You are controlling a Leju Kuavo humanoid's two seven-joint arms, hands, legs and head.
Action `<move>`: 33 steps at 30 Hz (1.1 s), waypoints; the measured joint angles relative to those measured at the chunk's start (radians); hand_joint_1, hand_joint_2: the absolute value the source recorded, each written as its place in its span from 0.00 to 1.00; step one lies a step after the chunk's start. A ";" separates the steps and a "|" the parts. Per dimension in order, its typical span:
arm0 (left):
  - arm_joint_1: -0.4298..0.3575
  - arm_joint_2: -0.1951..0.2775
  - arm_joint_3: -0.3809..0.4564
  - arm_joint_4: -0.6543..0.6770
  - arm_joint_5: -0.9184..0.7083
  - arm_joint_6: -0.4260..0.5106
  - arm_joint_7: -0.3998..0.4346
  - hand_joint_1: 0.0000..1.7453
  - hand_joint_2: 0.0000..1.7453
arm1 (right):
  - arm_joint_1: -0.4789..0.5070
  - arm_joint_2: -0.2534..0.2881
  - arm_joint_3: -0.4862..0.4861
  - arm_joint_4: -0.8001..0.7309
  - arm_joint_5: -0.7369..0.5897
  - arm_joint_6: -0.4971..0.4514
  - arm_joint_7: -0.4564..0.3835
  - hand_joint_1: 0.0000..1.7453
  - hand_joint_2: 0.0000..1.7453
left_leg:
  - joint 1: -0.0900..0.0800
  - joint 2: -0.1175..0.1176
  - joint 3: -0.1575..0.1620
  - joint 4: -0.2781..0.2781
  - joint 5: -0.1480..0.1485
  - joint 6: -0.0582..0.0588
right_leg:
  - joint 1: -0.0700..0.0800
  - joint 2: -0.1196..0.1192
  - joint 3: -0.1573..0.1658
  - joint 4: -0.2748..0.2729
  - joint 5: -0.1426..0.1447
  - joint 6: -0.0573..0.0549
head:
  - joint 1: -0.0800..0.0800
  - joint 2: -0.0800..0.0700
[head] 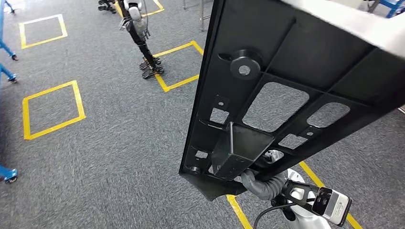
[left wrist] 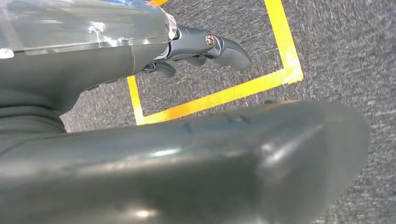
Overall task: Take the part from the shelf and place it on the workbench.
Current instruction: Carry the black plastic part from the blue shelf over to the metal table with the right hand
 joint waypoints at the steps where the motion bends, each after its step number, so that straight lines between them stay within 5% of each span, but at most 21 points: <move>1: 0.001 0.000 0.000 0.000 -0.001 0.000 0.000 0.00 0.00 | 0.001 0.000 0.000 0.002 0.000 0.000 0.000 1.00 1.00 | 0.000 -0.001 -0.010 0.020 0.003 0.000 | 0.000 0.011 0.001 0.000 0.000 0.000 | 0.000 0.000; 3: 0.002 0.000 0.000 0.000 -0.003 0.000 0.000 0.00 0.00 | 0.006 0.001 0.000 0.001 0.005 0.000 0.000 1.00 1.00 | 0.003 -0.009 0.026 -0.063 0.066 0.002 | 0.000 0.033 0.004 0.001 0.000 0.002 | 0.000 0.000; 5: 0.003 0.000 0.000 0.000 -0.003 0.002 0.000 0.00 0.00 | 0.016 0.004 0.002 -0.006 0.016 -0.001 0.000 1.00 1.00 | 0.007 -0.047 0.091 -0.206 0.128 0.007 | 0.000 0.055 0.005 0.004 -0.001 0.008 | 0.000 0.000; 7: 0.006 0.000 0.000 0.000 -0.005 0.003 0.002 0.00 0.00 | 0.031 0.010 0.007 -0.018 0.035 -0.007 0.000 1.00 1.00 | 0.007 -0.074 0.118 -0.268 0.141 0.013 | -0.001 0.074 -0.001 0.007 0.001 0.020 | 0.000 0.000; 10: 0.005 0.000 0.000 0.000 -0.017 -0.002 0.003 0.00 0.00 | 0.052 0.022 0.016 -0.039 0.067 -0.027 0.002 1.00 1.00 | 0.008 -0.050 0.120 -0.280 0.148 0.031 | -0.003 0.086 -0.013 0.011 0.001 0.038 | 0.000 0.000; 12: 0.002 0.000 -0.001 0.000 -0.025 -0.009 0.003 0.00 0.00 | 0.054 0.028 0.021 -0.055 0.076 -0.041 0.009 1.00 1.00 | 0.010 -0.028 0.122 -0.292 0.156 0.045 | 0.000 0.047 -0.043 0.071 -0.040 0.045 | 0.000 0.000; 14: 0.003 0.000 -0.001 0.000 -0.028 -0.015 0.004 0.00 0.00 | 0.053 0.030 0.024 -0.066 0.075 -0.049 0.018 1.00 1.00 | 0.006 -0.006 0.120 -0.293 0.157 0.051 | 0.000 0.004 -0.104 0.200 -0.106 0.048 | 0.000 0.000; 16: 0.003 0.001 -0.001 0.000 -0.028 -0.015 0.007 0.00 0.00 | 0.053 0.031 0.027 -0.068 0.069 -0.051 0.026 1.00 1.00 | 0.003 0.018 0.118 -0.291 0.156 0.052 | -0.003 -0.008 -0.143 0.286 -0.129 0.051 | 0.000 0.000; 17: 0.002 0.002 -0.001 0.000 -0.028 -0.015 0.009 0.00 0.00 | 0.053 0.031 0.027 -0.068 0.064 -0.051 0.029 1.00 1.00 | 0.002 0.029 0.117 -0.289 0.155 0.052 | -0.003 -0.012 -0.135 0.276 -0.114 0.052 | 0.000 0.000; 20: -0.002 0.002 -0.001 0.000 -0.028 -0.012 0.014 0.00 0.00 | 0.045 0.031 0.029 -0.073 0.052 -0.051 0.035 1.00 1.00 | -0.002 0.054 0.120 -0.284 0.149 0.045 | 0.002 -0.055 -0.025 0.078 -0.026 0.041 | 0.000 0.000; 22: -0.004 0.002 -0.001 0.000 -0.026 -0.009 0.017 0.00 0.00 | 0.035 0.033 0.032 -0.077 0.043 -0.050 0.043 1.00 1.00 | -0.005 0.069 0.123 -0.282 0.146 0.036 | 0.010 -0.079 0.013 0.003 -0.009 0.031 | 0.000 0.000; 24: -0.006 0.002 -0.001 0.000 -0.025 -0.007 0.019 0.00 0.00 | 0.028 0.034 0.035 -0.078 0.038 -0.048 0.054 1.00 1.00 | -0.006 0.084 0.125 -0.282 0.144 0.026 | 0.012 -0.064 0.010 -0.003 -0.007 0.024 | 0.000 0.000; 26: -0.008 0.002 -0.001 0.000 -0.024 -0.006 0.019 0.00 0.00 | 0.024 0.036 0.038 -0.080 0.037 -0.048 0.060 1.00 1.00 | -0.004 0.064 0.120 -0.262 0.126 0.014 | 0.006 -0.046 0.011 -0.010 -0.001 0.014 | 0.000 0.000; 28: -0.007 0.003 -0.001 0.000 -0.023 -0.004 0.020 0.00 0.00 | 0.016 0.041 0.041 -0.082 0.036 -0.047 0.062 1.00 1.00 | 0.001 0.017 0.079 -0.165 0.068 0.003 | 0.001 -0.028 0.012 -0.015 0.004 0.006 | 0.000 0.000; 30: -0.004 0.005 -0.001 0.000 -0.023 -0.003 0.020 0.00 0.00 | 0.012 0.044 0.044 -0.082 0.036 -0.047 0.064 1.00 1.00 | 0.003 -0.002 0.015 -0.027 0.007 -0.003 | 0.001 -0.007 0.010 -0.014 0.006 0.002 | 0.000 0.000; 32: -0.002 0.007 -0.001 0.000 -0.023 -0.003 0.021 0.00 0.00 | 0.012 0.044 0.045 -0.082 0.034 -0.047 0.067 1.00 1.00 | 0.005 -0.004 -0.006 0.014 0.013 -0.005 | 0.001 0.016 0.010 -0.011 0.006 0.002 | 0.000 0.000; 33: -0.002 0.007 -0.001 0.000 -0.022 -0.003 0.021 0.00 0.00 | 0.010 0.044 0.045 -0.082 0.033 -0.047 0.069 1.00 1.00 | 0.006 -0.006 0.012 -0.027 0.045 -0.004 | 0.001 0.028 0.010 -0.009 0.006 0.003 | 0.000 0.000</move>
